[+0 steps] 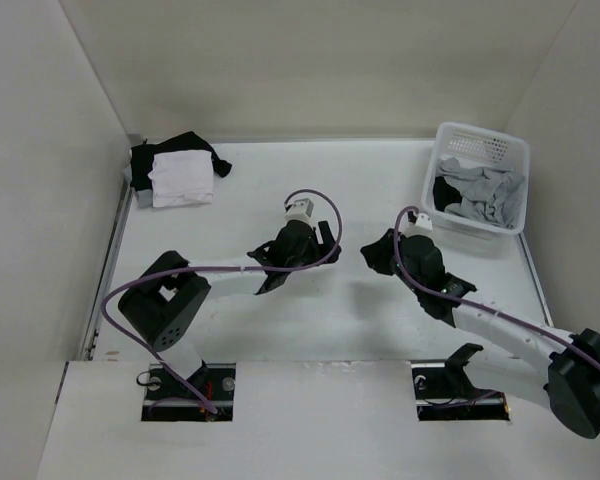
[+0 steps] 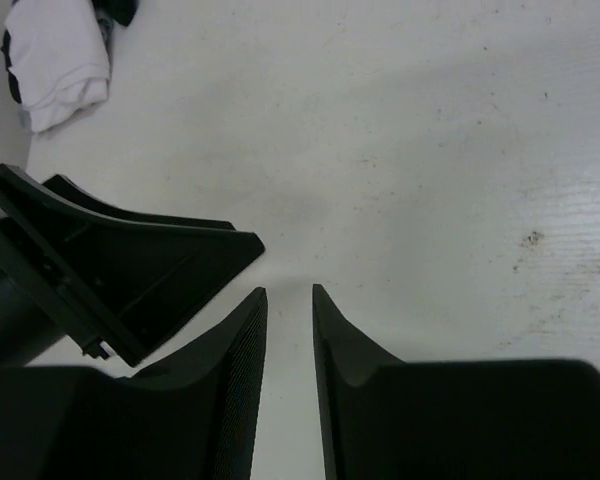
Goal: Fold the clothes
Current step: Grab the tank top from the pile
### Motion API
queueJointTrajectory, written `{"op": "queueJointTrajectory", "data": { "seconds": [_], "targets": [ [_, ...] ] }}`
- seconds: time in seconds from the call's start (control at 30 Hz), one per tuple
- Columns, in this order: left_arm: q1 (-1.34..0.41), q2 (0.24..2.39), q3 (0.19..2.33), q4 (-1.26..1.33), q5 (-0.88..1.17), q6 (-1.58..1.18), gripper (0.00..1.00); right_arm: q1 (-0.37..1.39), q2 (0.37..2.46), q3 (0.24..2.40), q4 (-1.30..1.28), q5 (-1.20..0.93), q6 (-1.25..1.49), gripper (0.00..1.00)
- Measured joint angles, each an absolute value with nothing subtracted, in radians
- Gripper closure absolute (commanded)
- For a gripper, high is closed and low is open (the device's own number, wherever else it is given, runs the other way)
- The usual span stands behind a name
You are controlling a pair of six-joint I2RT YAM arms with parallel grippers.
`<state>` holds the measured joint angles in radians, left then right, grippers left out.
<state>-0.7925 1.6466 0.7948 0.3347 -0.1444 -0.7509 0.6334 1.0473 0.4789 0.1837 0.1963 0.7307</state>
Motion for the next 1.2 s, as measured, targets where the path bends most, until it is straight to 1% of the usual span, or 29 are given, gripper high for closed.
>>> {"op": "queueJointTrajectory", "data": {
  "seconds": [0.07,0.1,0.17,0.33,0.43,0.47,0.5,0.53,0.57,0.6,0.63,0.67,0.7,0.73,0.83,0.9,0.97,1.13,1.2],
  "targets": [
    [-0.796,1.646,0.795,0.337,-0.141,-0.742,0.31,0.633,1.047,0.503,0.165,0.200,0.726,0.85],
    [-0.799,1.646,0.795,0.338,-0.141,-0.738,0.31,0.633,1.047,0.519,0.155,0.203,0.725,0.90],
    [-0.801,1.645,0.795,0.341,-0.141,-0.732,0.31,0.631,1.048,0.559,0.119,0.208,0.723,0.94],
    [-0.820,1.631,0.795,0.342,-0.141,-0.699,0.33,0.624,1.054,0.703,0.006,0.251,0.701,0.98],
    [-0.833,1.608,0.794,0.345,-0.140,-0.674,0.37,0.586,1.069,0.802,-0.059,0.276,0.684,1.00],
    [-0.836,1.600,0.794,0.347,-0.139,-0.665,0.41,0.549,1.090,0.850,-0.089,0.283,0.679,1.00],
    [-0.841,1.592,0.794,0.351,-0.139,-0.656,0.49,0.529,1.104,0.876,-0.101,0.287,0.676,1.00],
    [-0.846,1.589,0.794,0.355,-0.139,-0.649,0.51,0.467,1.146,0.943,-0.129,0.299,0.669,0.99],
    [-0.851,1.586,0.794,0.359,-0.137,-0.642,0.63,0.396,1.200,1.016,-0.151,0.314,0.659,0.97],
    [-0.862,1.584,0.794,0.369,-0.136,-0.630,0.67,0.349,1.238,1.062,-0.157,0.325,0.654,0.94],
    [-0.868,1.584,0.793,0.376,-0.133,-0.626,0.69,0.297,1.274,1.097,-0.168,0.343,0.650,0.86],
    [-0.875,1.584,0.790,0.385,-0.131,-0.618,0.70,0.273,1.294,1.116,-0.176,0.353,0.645,0.84],
    [-0.886,1.584,0.782,0.402,-0.126,-0.609,0.70,0.222,1.338,1.154,-0.186,0.373,0.640,0.72],
    [-0.893,1.584,0.777,0.411,-0.121,-0.605,0.68,0.168,1.387,1.192,-0.195,0.393,0.630,0.63],
    [-0.902,1.584,0.764,0.430,-0.113,-0.598,0.58,0.038,1.493,1.242,-0.215,0.436,0.620,0.52],
    [-0.897,1.584,0.755,0.446,-0.109,-0.593,0.51,-0.056,1.568,1.266,-0.241,0.455,0.616,0.49],
    [-0.892,1.584,0.749,0.463,-0.106,-0.591,0.48,-0.141,1.640,1.286,-0.268,0.467,0.613,0.49],
    [-0.886,1.588,0.735,0.504,-0.104,-0.590,0.48,-0.236,1.733,1.319,-0.289,0.464,0.595,0.48],
    [-0.886,1.598,0.734,0.514,-0.103,-0.591,0.48,-0.252,1.761,1.339,-0.285,0.450,0.578,0.49]
  ]
}}
